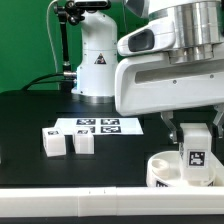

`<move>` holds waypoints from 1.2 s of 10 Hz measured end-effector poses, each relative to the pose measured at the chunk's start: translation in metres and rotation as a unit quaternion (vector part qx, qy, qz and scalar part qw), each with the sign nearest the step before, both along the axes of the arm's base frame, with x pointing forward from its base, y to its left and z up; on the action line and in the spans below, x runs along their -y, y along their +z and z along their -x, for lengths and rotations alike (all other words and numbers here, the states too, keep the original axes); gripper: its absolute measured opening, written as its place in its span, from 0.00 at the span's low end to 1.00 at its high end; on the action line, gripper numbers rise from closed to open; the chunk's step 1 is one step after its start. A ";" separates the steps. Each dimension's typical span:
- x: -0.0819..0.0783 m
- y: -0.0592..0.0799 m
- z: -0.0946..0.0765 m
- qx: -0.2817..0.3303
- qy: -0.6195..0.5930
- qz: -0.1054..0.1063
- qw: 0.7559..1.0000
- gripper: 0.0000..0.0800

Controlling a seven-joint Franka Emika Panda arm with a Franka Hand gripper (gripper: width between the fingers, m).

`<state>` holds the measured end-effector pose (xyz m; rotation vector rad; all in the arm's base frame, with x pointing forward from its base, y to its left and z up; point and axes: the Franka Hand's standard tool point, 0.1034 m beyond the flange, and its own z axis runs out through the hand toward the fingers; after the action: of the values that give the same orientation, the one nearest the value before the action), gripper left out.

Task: Assemble stool

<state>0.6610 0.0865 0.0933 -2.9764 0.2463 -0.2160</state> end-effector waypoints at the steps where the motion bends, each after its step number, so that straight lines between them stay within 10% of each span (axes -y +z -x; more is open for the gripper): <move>1: 0.001 0.000 0.000 -0.002 -0.014 -0.004 1.000 0.44; 7: 0.007 -0.001 0.005 -0.029 -0.262 -0.063 0.963 0.44; 12: -0.006 -0.007 0.015 -0.087 -0.495 -0.123 0.856 0.44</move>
Offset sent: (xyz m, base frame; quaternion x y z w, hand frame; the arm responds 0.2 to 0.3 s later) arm 0.0000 0.0000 0.0000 0.0000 0.0000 0.1296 0.9916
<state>0.6459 0.0922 0.0862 -2.3225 1.6615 -0.0033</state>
